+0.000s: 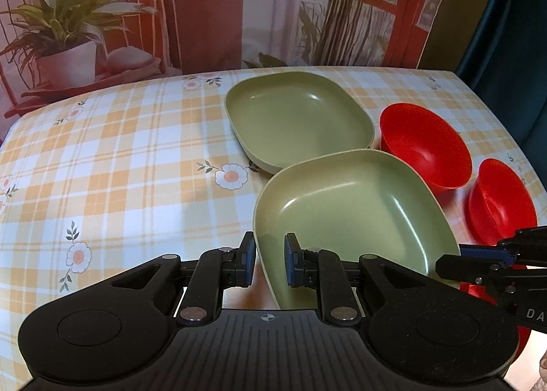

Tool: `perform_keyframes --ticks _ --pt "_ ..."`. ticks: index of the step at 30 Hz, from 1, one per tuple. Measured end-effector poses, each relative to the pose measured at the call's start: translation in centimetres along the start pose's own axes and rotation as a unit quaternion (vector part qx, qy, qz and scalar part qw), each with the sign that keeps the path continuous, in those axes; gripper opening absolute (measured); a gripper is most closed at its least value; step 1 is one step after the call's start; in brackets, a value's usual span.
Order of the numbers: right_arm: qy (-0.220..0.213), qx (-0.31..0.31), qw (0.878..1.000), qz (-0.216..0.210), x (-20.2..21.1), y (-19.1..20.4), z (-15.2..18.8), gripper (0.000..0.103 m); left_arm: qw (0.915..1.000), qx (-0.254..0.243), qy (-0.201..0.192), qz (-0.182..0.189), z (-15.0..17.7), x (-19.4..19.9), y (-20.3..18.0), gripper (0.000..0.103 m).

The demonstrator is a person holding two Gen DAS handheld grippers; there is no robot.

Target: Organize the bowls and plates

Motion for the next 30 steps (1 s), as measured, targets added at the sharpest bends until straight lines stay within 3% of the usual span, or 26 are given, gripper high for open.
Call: perform_keyframes --ticks 21,25,30 --pt "-0.018 0.007 1.000 0.015 0.2 -0.8 -1.6 0.018 1.0000 0.005 0.001 -0.007 0.1 -0.4 0.4 0.019" --pt "-0.018 0.010 1.000 0.017 -0.4 -1.0 -1.9 0.005 0.9999 0.010 0.003 -0.005 0.2 -0.5 0.5 0.019" --pt "-0.013 0.016 1.000 0.016 -1.0 -0.9 -1.8 0.004 0.9999 0.011 0.005 -0.001 0.3 -0.6 0.4 0.019"
Point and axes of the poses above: each gripper's, at about its wrist camera, not at the fingertips, and x roughly against the way its jaws point, y to its left, z to its underside, the point moved 4 cm from there along -x, roughly the way its jaws point, and after that the axes turned 14 degrees about z, right-handed, at the moved point
